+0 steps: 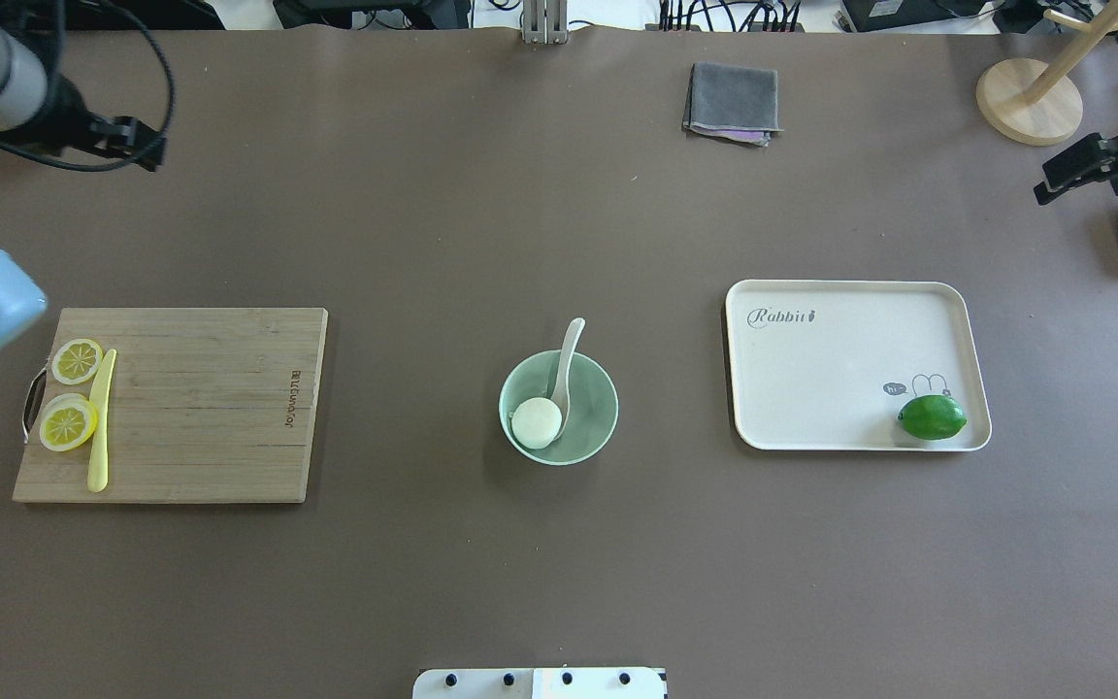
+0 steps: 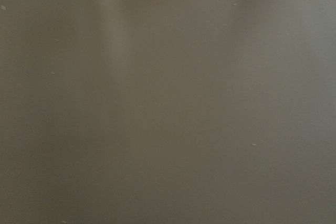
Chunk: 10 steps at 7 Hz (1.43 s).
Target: Put spoon and bun in bowl
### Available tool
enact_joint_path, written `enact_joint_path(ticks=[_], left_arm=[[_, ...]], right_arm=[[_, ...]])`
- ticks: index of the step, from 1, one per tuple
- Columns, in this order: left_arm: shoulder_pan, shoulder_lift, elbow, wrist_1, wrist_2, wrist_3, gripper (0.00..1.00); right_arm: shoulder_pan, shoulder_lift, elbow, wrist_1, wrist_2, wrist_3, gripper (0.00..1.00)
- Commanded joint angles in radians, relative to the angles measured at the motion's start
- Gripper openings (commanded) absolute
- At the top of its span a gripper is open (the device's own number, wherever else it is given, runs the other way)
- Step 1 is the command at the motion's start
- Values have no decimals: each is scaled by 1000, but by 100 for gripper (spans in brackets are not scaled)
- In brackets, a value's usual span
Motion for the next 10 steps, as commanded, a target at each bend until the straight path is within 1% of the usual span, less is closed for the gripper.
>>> enact_joint_path(ticks=[1,2,3,4,6,7,8,9,10], left_arm=[[-305,189,33,-155,-242,271,98],[-371,203,77,-160,-249,314,98],[-389,228,106,-165,-246,344,98],[-390,248,126,-154,-248,346,98],[-387,251,180,-152,-254,345,98],[-389,262,180,-151,-258,343,98],[-390,283,174,-155,-318,343,98],[-394,286,164,-154,-337,342,98],[-397,288,162,-152,-338,342,98]], right_arm=[[155,-27,-19,3,104,-10,100],[193,-38,-37,-7,94,-103,100],[250,-38,-121,-9,102,-302,100],[266,-36,-184,-47,86,-460,100],[269,-44,-194,-171,71,-480,100],[269,-51,-191,-231,69,-480,100],[269,-62,-174,-245,59,-466,100],[269,-62,-153,-247,22,-463,100],[267,-71,-124,-256,22,-448,100]])
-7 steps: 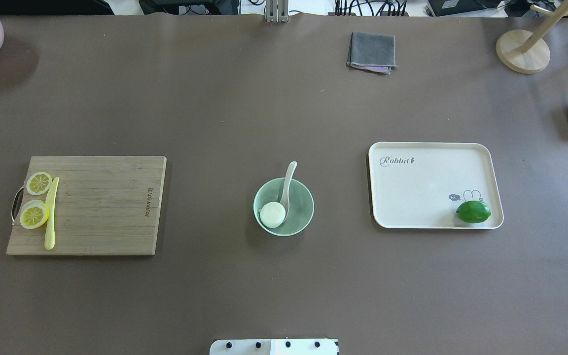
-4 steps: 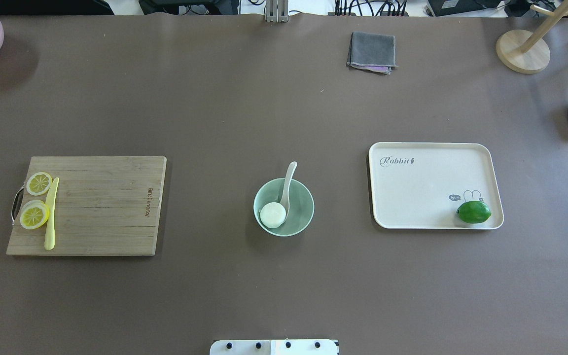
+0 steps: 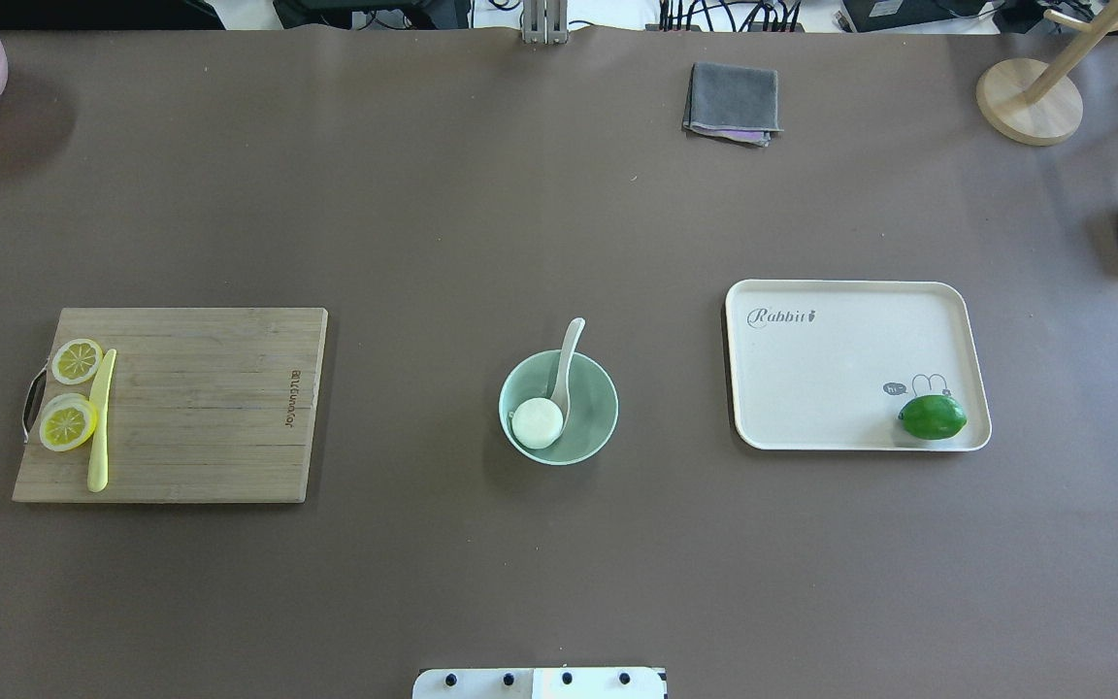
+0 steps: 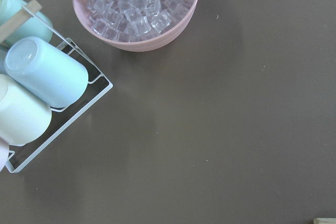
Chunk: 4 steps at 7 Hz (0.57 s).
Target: Put spoon and bun in bowl
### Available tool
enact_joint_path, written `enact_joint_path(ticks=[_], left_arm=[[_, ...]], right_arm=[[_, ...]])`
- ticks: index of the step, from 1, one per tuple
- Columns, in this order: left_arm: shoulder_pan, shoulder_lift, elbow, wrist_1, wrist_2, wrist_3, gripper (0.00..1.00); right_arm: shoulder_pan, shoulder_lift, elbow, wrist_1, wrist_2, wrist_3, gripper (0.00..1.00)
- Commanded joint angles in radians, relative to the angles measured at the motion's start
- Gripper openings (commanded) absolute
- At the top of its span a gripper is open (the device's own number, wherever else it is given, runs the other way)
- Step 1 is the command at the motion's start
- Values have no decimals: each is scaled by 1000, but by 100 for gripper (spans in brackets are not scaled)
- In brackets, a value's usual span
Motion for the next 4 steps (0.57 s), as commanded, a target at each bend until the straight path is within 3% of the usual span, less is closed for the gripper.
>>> enact_joint_path(ticks=[1,4], left_arm=[[-14,25,-31,21,-14,-1,98],[-40,49,-63,69,-14,1,98]], right_arm=[[-6,-27,69,-20,-14,46,100],[-20,-30,80,-24,-14,71,100]])
